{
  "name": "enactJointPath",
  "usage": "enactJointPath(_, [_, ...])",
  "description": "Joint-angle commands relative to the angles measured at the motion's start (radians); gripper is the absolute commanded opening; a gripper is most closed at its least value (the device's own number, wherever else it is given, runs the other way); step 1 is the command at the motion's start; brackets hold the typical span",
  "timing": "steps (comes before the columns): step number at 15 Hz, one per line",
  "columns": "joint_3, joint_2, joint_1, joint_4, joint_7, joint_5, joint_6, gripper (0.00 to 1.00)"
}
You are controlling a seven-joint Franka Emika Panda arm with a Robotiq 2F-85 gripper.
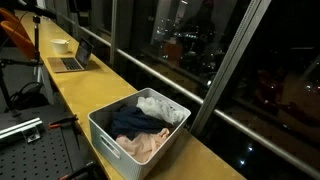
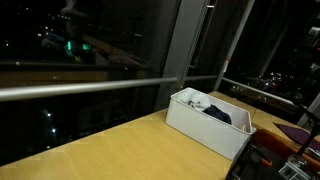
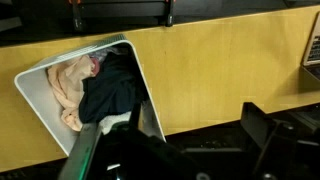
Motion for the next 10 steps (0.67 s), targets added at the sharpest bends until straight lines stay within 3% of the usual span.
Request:
enactJointPath(1, [0.01,0.001,-0.014,0.002,-0.007,0.007,-0.003,1.0])
enactJointPath(10, [0.01,0.01,-0.014,0.008,-0.01,0.004,-0.001,1.0])
